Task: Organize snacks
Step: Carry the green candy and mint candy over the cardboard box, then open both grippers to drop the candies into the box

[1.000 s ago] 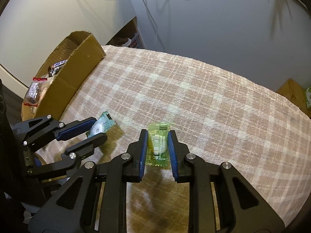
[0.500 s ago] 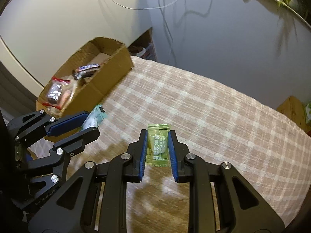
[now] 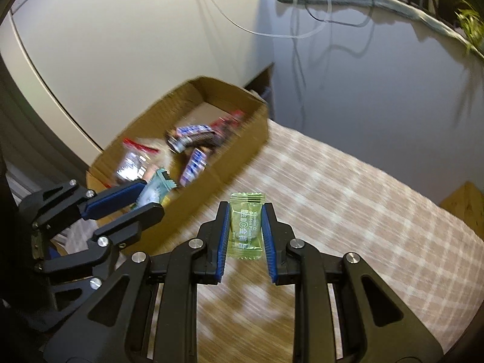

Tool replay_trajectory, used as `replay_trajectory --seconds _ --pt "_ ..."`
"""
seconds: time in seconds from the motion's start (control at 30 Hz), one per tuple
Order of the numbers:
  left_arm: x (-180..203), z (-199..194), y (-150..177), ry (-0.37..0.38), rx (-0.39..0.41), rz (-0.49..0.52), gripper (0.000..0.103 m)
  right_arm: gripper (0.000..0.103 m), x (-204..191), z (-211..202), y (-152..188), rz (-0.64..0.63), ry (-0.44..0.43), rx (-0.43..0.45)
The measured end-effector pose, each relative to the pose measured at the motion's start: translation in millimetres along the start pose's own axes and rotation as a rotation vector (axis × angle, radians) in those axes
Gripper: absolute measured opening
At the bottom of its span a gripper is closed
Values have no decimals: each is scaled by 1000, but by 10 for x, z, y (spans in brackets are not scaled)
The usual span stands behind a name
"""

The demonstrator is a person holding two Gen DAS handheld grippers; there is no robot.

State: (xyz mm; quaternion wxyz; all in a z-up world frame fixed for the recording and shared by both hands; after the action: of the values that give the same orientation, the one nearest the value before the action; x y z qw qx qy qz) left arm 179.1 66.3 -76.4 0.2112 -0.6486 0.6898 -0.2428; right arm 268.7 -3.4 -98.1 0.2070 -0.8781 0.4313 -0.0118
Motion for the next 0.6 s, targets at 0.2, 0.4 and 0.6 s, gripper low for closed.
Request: replay_trajectory --seconds 0.2,0.4,0.6 --pt "-366 -51 78 -47 0 -60 19 22 -410 95 -268 -55 -32 16" --pt "-588 -77 155 -81 -9 -89 22 22 -704 210 -456 -88 -49 24" --pt "-683 -177 200 -106 18 -134 37 57 -719 167 -460 -74 -35 50"
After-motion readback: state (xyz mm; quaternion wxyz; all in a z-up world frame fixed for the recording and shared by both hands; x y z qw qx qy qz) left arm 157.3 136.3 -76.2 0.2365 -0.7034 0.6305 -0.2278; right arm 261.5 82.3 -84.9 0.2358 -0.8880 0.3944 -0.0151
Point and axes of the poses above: each gripper's, at about its wrist camera, not at the fingertips, and z roughly the way its jaws point, x to its right, y to its underside, the point moved 5 cm from there along z, roughly the way its jaws point, and after that the axes turned 12 degrees about -x, right-handed, at the moved point
